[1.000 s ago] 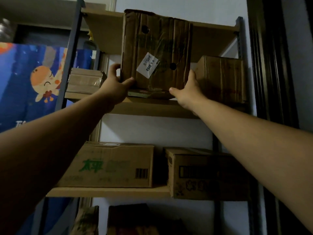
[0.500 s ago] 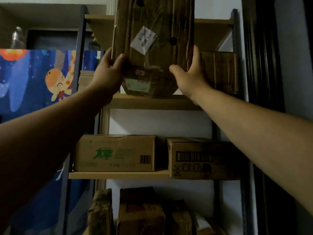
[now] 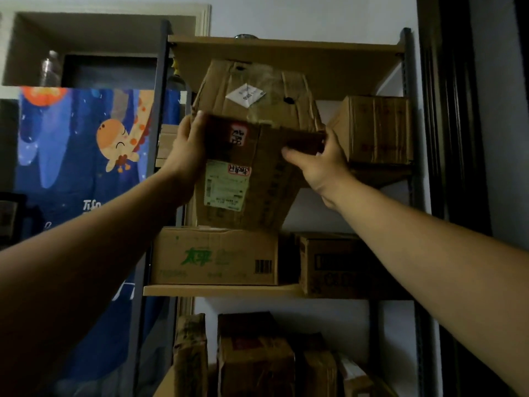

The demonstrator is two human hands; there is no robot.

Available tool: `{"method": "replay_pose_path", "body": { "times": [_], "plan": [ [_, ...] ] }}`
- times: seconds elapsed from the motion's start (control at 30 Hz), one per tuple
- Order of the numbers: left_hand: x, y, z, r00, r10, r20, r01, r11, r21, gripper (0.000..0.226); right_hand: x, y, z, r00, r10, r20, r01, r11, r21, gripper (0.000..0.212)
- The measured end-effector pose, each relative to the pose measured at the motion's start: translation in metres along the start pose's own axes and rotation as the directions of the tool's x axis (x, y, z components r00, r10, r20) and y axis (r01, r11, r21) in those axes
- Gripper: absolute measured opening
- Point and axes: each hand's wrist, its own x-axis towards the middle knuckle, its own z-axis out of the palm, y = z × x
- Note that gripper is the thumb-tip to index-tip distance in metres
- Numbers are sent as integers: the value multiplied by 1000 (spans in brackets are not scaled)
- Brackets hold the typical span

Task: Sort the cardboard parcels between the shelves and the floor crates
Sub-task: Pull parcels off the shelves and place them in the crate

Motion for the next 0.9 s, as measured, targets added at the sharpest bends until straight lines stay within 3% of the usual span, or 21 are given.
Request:
{"method": "replay_pose_path", "body": {
  "times": [0.07, 0.27, 0.4, 0.6, 0.7, 0.8, 0.83, 0.9],
  "plan": [
    [-7, -7, -6, 1000, -18, 21, 17, 1000, 16, 33, -3, 2, 2, 1000, 22, -6, -22, 1000, 18, 76],
    [-37, -35, -17, 985, -141, 95, 135, 988, 69, 46, -25, 25, -1, 991, 124, 46, -125, 992, 21, 53],
    [-55, -54, -19, 972, -232, 27, 231, 972, 33, 50, -40, 43, 0, 975, 220, -1, -220, 975, -32, 47],
    [-75, -70, -25, 949, -314, -18, 314, 950, 4, 53, -62, 60, 2, 967, 234, 100, -232, 972, -36, 24],
    [-82, -76, -26, 945, -328, -10, 328, 945, 6, 54, -67, 62, 1, 966, 232, 115, -230, 973, -32, 22],
    [-86, -77, -25, 945, -327, 4, 328, 945, -4, 55, -70, 65, 2, 967, 226, 116, -222, 974, -43, 30],
    [-86, -77, -26, 944, -329, 19, 329, 944, -5, 59, -70, 67, 1, 968, 225, 110, -220, 974, -55, 40],
    [-86, -76, -28, 938, -338, 76, 338, 941, 6, 69, -66, 72, -2, 962, 258, 87, -253, 965, -69, 84]
  ]
}}
